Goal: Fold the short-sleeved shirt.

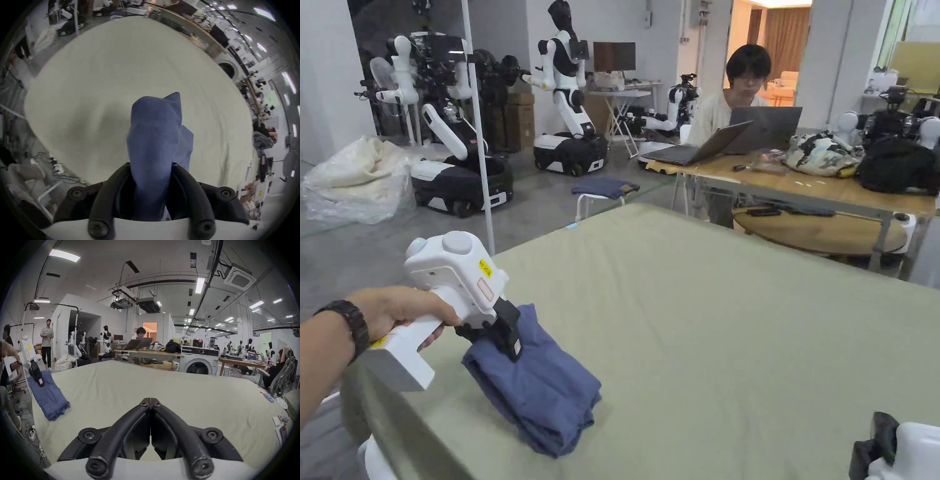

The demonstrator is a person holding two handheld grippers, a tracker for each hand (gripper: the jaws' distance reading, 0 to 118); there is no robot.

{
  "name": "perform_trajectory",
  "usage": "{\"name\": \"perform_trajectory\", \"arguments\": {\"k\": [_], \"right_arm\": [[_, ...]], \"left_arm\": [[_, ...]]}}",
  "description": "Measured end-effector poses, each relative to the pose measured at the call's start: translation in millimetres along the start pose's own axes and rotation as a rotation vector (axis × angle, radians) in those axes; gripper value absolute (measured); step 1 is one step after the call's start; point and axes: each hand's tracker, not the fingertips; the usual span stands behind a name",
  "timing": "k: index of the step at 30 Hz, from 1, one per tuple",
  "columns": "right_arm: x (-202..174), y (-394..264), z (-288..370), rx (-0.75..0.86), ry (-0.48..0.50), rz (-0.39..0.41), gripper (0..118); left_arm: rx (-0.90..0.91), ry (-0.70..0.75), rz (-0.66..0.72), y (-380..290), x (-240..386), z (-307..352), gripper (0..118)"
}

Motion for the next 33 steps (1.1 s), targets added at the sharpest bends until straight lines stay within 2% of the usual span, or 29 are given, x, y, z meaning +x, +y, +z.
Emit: {"name": "perform_trajectory", "arguments": {"k": [3, 8, 10, 12, 13, 17, 22, 29, 33], "right_arm": [[-0.9, -2.1, -2.0, -0.011, -0.004, 0.010, 0], [0.7, -6.0, -5.7, -0.036, -0.012, 0.022, 0], [2.0, -7.0, -5.0, -0.041, -0.012, 0.021, 0], [4.3, -6.7, -4.9, -0.046, -0.015, 0.024, 0], [5.8, -6.6, -4.2, -0.046, -0.015, 0.024, 0], [12.4, -4.4, -3.4, -0.045, -0.025, 0.016, 0], [23.9, -4.2, -3.4, -0.047, -0.036, -0.001, 0], [58.2, -5.7, 7.1, -0.043, -0.090, -0.024, 0], [86.2, -9.4, 14.5, -0.063, -0.134, -0.042, 0]], "left_arm": [[0.010, 0.129, -0.027, 18.7, -19.8, -12.2, 20], [0.004, 0.151, -0.021, 11.1, -20.1, -33.7, 20], [0.009, 0.181, -0.026, 7.6, -19.1, -35.0, 35], [0.069, 0.275, -0.046, 7.1, -18.1, -27.9, 42], [0.079, 0.271, -0.042, 6.7, -19.4, -22.9, 52], [0.164, 0.293, -0.042, -3.8, -14.7, 0.0, 54], [0.276, 0.141, -0.123, -30.2, 27.4, 4.3, 54], [0.479, -0.092, -0.304, -105.9, 149.5, -39.7, 54], [0.618, -0.146, -0.368, -155.6, 226.3, -71.2, 54]]}}
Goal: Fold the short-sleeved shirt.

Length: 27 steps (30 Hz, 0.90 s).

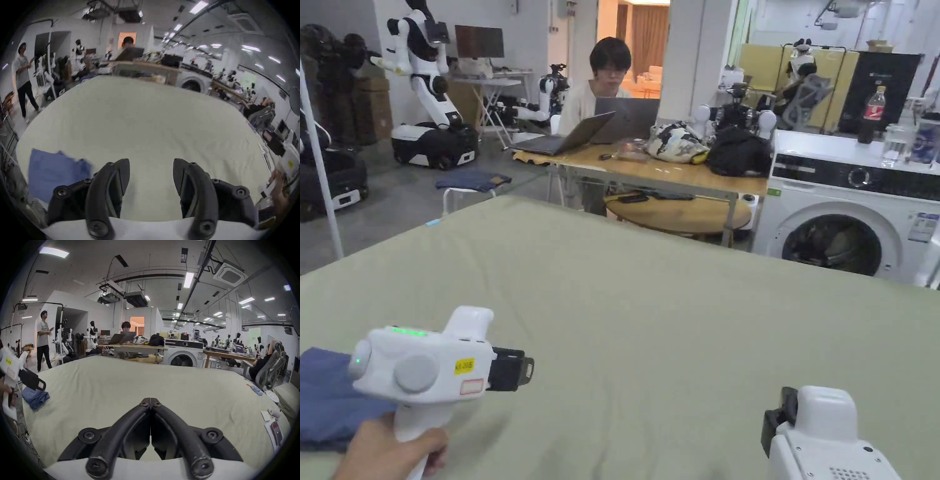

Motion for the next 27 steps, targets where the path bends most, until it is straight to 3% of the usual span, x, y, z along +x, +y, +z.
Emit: {"name": "perform_trajectory", "arguments": {"k": [7, 15, 17, 18, 19, 20, 27], "right_arm": [[54.5, -1.1, 10.5, -0.011, -0.093, -0.008, 0], [104.1, 2.1, 18.2, 0.009, -0.168, -0.055, 0], [110.0, 0.5, 18.7, 0.017, -0.181, -0.073, 0], [112.4, -0.2, 19.0, 0.019, -0.182, -0.081, 0], [114.6, -1.4, 19.3, 0.025, -0.181, -0.091, 0], [115.5, -2.7, 19.3, 0.027, -0.182, -0.098, 0], [115.5, -8.5, 22.9, 0.041, -0.195, -0.105, 0]], "left_arm": [[0.198, 0.014, -0.121, -28.3, 120.8, -20.0, 54], [0.381, 0.053, -0.159, -34.4, 190.0, -19.3, 54], [0.401, 0.045, -0.175, -35.0, 201.8, -19.7, 44], [0.412, 0.044, -0.192, -35.8, 206.4, -19.3, 33], [0.420, 0.045, -0.207, -37.6, 211.5, -19.3, 14], [0.426, 0.056, -0.220, -39.4, 216.9, -19.6, 4], [0.437, 0.049, -0.190, -44.5, 231.3, -17.2, 0]]}}
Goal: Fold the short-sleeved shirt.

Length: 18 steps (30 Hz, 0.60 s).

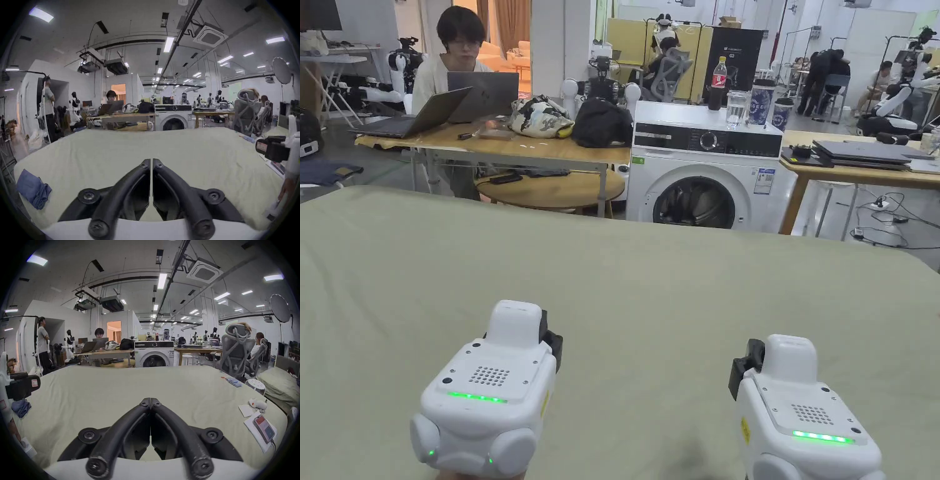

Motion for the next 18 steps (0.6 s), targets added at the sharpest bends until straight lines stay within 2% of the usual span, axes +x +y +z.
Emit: {"name": "perform_trajectory", "arguments": {"k": [6, 11, 18], "right_arm": [[-0.2, -2.8, 2.9, 0.010, -0.008, -0.013, 0], [-1.8, -4.8, 3.3, 0.025, -0.022, 0.025, 0], [-2.3, 3.2, 8.6, 0.046, -0.015, 0.029, 0]], "left_arm": [[0.015, 0.013, -0.009, -2.7, 5.6, 1.4, 0], [0.004, -0.009, 0.040, -4.1, 1.8, 2.6, 0], [0.005, -0.010, 0.067, -4.7, -2.2, 6.3, 0]]}}
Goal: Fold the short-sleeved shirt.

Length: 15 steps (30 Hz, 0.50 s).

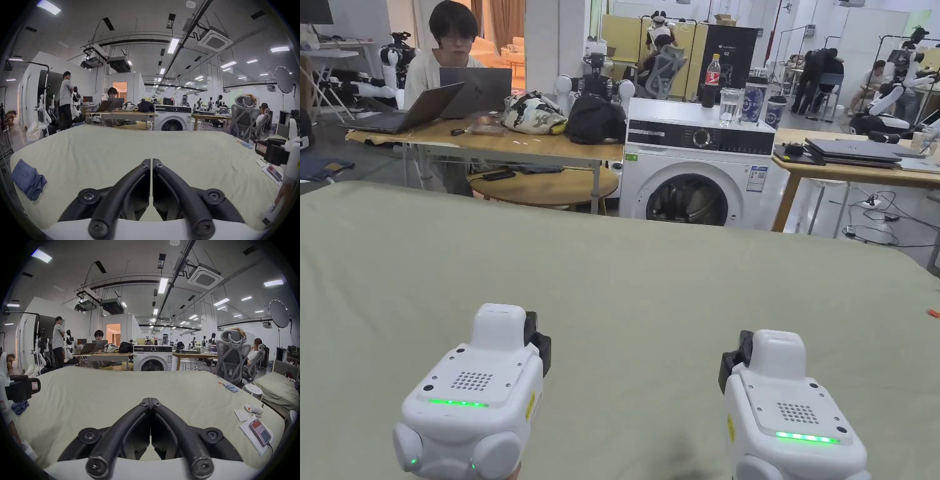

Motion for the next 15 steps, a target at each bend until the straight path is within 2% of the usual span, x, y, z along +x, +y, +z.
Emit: {"name": "perform_trajectory", "arguments": {"k": [5, 6, 7, 8, 9, 10, 11, 13, 15], "right_arm": [[1.1, 2.0, 0.9, 0.005, -0.007, -0.019, 0], [0.4, 1.6, 1.1, 0.006, -0.010, -0.021, 4], [0.4, 0.8, 1.4, 0.008, -0.012, -0.020, 21], [0.2, 0.4, 1.8, 0.011, -0.015, -0.022, 31], [-0.3, 0.2, 2.0, 0.011, -0.016, -0.022, 37], [-0.6, -0.1, 1.7, 0.009, -0.016, -0.022, 37], [-0.4, 0.5, 2.1, 0.005, -0.013, -0.023, 54], [-2.8, -1.8, 2.0, 0.001, -0.035, -0.011, 80], [-2.5, -4.9, 2.6, 0.003, -0.038, -0.012, 84]], "left_arm": [[-0.002, 0.007, -0.019, 5.0, -1.1, 2.0, 0], [-0.004, 0.011, -0.023, 5.9, -1.0, 2.1, 7], [-0.004, 0.018, -0.025, 6.2, -1.1, 2.2, 26], [-0.003, 0.022, -0.024, 6.2, -2.5, 1.8, 40], [-0.006, 0.028, -0.023, 6.4, -3.4, 1.0, 40], [-0.010, 0.031, -0.022, 6.2, -4.3, 0.4, 44], [-0.014, 0.033, -0.019, 5.7, -5.4, 0.1, 54], [-0.019, 0.035, -0.013, 3.4, -9.0, 0.3, 71], [-0.005, 0.039, -0.002, 0.5, -11.4, 3.1, 72]]}}
